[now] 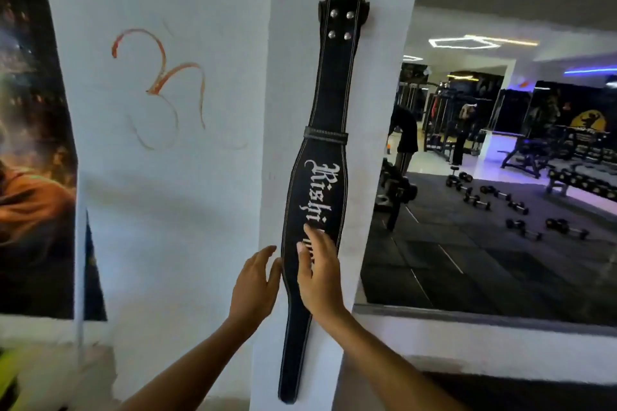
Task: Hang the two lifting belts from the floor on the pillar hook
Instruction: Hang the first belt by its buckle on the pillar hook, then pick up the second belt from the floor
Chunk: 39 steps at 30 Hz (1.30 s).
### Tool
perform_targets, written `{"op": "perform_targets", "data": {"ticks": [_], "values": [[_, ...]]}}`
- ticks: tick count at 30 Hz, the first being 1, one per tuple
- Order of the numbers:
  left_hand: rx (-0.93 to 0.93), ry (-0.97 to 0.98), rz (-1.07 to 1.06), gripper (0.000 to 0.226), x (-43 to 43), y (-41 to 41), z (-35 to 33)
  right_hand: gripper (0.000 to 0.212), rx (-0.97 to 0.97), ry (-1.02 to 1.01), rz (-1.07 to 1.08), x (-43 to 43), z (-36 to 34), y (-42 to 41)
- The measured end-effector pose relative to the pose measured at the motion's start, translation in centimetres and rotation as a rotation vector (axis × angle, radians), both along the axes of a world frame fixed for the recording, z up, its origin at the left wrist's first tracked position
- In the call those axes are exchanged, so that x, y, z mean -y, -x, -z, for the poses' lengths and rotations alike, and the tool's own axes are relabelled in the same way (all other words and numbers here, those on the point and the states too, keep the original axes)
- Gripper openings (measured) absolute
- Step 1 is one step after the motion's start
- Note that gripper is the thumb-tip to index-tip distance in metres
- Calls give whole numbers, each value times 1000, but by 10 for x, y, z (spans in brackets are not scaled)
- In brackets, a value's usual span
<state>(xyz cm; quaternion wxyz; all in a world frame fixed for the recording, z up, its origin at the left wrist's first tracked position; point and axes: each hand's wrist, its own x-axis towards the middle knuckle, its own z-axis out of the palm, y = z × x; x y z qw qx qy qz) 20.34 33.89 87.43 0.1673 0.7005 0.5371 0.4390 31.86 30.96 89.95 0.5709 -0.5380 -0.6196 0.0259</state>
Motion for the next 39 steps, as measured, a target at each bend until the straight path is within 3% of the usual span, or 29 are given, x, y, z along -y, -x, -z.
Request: {"op": "perform_targets", "data": {"ticks": [3,12,23,28,33,39], "values": [[-39,113,34,32,16,8,55,39,-53,196,-25,14,62,5],[-70,641,30,25,67,24,238,33,-88,678,-34,50,260,8],[-150,1098,-13,28,127,12,554,30,-10,1114,-57,109,591,-26],[-244,1258,108,32,156,-13,721,32,71,1309,-125,132,743,-51],[-303,1321,165,35,178,-34,867,37,246,1446,-135,124,879,-89],[-158,1464,117,36,217,-46,950,58,794,1567,-142,112,973,-106]]}}
